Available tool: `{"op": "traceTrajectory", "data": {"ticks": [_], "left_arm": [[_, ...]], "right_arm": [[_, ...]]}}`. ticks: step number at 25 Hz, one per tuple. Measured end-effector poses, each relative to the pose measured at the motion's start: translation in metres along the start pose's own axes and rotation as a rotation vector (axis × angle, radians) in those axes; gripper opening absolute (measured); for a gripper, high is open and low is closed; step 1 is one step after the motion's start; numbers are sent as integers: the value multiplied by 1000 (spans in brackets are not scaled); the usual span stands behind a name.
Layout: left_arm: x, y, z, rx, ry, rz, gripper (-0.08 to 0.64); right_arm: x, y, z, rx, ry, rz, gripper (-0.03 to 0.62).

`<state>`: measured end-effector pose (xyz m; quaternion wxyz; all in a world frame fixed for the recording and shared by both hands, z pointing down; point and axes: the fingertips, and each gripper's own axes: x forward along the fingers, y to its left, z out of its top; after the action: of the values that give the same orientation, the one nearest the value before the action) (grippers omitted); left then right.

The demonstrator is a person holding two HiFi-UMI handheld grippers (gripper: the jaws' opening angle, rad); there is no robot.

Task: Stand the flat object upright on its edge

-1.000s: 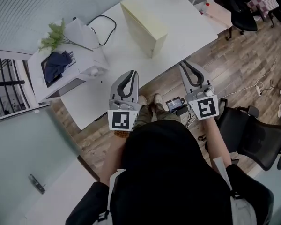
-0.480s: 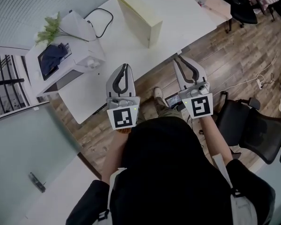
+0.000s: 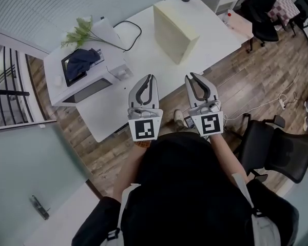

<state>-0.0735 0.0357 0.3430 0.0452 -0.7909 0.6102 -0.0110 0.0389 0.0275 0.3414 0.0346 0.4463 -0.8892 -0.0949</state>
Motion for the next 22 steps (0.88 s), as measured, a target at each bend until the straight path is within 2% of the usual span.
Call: {"op": "traceTrajectory", "data": {"ticks": [9, 22], "left_arm": [[-19, 21, -25, -34, 46, -34, 15], [-4, 11, -25, -43, 37, -96, 15]], "right_arm": [[5, 25, -7, 21, 54, -31, 41], [-2, -9, -16, 8, 79, -112, 41]]}}
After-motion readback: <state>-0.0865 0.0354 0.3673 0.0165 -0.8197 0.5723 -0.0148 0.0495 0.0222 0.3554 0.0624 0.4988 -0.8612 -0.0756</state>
